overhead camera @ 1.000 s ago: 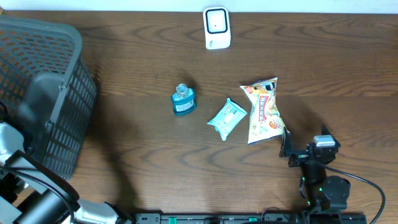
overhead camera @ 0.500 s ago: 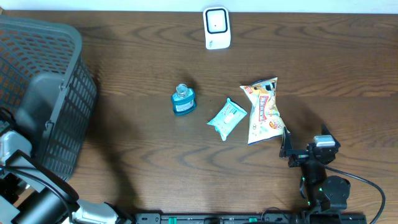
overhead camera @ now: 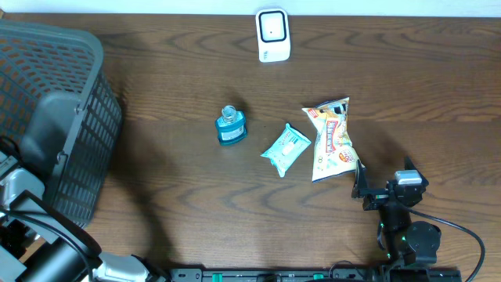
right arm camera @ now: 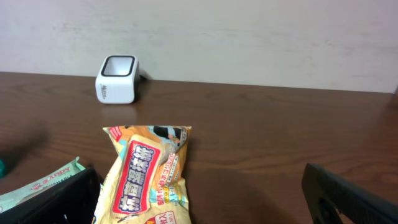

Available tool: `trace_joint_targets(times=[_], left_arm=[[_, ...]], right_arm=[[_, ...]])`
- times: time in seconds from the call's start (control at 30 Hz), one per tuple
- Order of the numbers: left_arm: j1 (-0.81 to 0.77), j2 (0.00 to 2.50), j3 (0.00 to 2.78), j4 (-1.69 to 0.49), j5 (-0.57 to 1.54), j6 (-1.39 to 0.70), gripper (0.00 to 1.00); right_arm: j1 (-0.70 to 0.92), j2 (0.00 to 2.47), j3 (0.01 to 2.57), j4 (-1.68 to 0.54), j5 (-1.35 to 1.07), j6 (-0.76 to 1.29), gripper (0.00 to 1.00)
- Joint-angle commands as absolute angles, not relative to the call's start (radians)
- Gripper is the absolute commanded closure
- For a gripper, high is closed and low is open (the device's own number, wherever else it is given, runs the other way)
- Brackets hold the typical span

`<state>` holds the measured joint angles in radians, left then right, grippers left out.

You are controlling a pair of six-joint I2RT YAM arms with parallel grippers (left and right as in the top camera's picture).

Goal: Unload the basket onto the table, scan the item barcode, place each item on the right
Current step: 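Reach the left gripper into the basket and grasp the orange Kleenex pack, then carry the Kleenex pack out of the basket toward the other items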

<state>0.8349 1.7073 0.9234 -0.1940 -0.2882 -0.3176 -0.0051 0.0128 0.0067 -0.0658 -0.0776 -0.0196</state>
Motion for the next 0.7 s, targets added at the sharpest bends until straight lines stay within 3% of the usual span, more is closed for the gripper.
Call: trace_joint_targets(times=[0.0, 0.3, 0.67], left_arm=[[0.773, 1.726, 0.925, -0.192, -0.078, -0.337, 0.93], [0.655, 1.654, 0.970, -0.189, -0.078, -0.337, 0.93], [0.648, 1.265, 1.050, -0.177, -0.078, -0.338, 0.93]], right_arm=[[0.002, 0.011, 0.006, -0.069, -0.077, -0.024, 0.01], [0.002, 0.011, 0.006, -0.069, -0.077, -0.024, 0.01], [0.001, 0.011, 0.006, -0.069, -0.077, -0.024, 0.01]])
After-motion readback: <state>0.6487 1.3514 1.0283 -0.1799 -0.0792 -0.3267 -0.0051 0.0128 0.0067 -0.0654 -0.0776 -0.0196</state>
